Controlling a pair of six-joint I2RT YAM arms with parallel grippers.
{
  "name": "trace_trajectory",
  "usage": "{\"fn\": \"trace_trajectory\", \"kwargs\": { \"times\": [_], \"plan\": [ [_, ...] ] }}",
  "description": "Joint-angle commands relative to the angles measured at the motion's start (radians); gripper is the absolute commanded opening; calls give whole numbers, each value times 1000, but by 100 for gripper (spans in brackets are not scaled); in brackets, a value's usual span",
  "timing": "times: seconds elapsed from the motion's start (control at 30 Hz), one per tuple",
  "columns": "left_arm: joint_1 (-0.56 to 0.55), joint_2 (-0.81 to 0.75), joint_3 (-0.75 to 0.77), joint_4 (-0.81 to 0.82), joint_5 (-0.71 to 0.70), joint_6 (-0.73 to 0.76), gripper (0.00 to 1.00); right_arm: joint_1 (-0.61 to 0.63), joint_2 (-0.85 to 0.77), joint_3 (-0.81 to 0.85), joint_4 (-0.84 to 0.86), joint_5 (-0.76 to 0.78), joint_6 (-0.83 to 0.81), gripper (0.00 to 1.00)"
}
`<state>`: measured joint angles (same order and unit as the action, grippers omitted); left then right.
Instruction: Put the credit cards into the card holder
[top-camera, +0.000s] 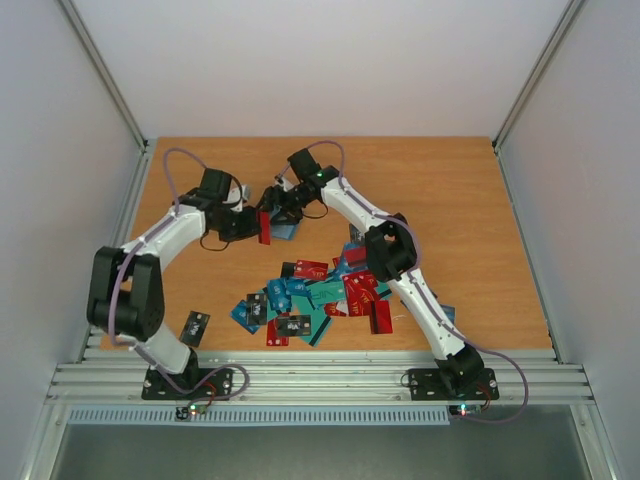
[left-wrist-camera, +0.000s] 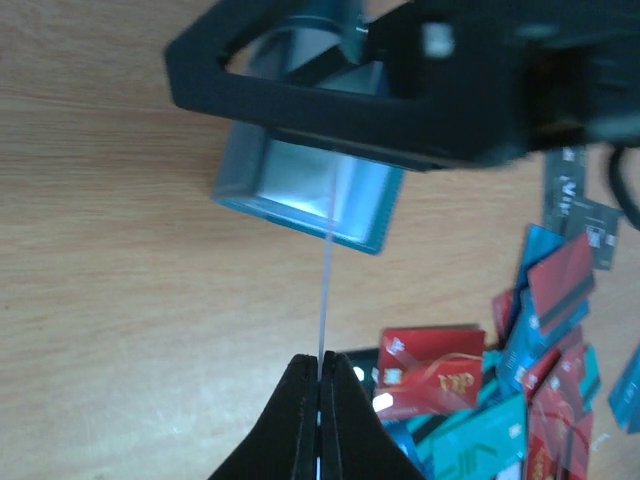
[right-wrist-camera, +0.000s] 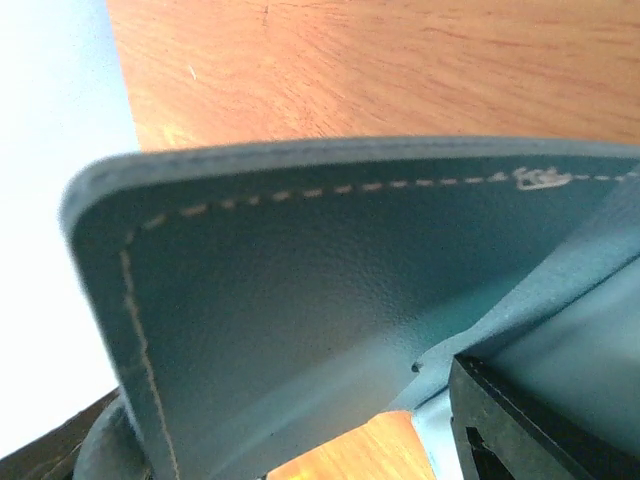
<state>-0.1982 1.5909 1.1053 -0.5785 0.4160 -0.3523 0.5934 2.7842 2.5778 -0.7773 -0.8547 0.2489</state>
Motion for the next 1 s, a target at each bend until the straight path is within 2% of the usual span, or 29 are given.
{"fn": "trace_trajectory", "kwargs": {
  "times": [0.0,0.33,0.73,0.97],
  "plan": [
    [27,103,47,124,-14,2,0,-3,33,27,-94,8,-16,72],
    [69,246,161,128,-55,8,0,-43,6,27,-97,-75,-7,73],
    [109,477,328,132,99,-23,1,-60,-72,25,-28,-197,65,77],
    [109,530,359,111,118,-50,0,-98,-148,20,-102,-156,18,78]
  ]
}}
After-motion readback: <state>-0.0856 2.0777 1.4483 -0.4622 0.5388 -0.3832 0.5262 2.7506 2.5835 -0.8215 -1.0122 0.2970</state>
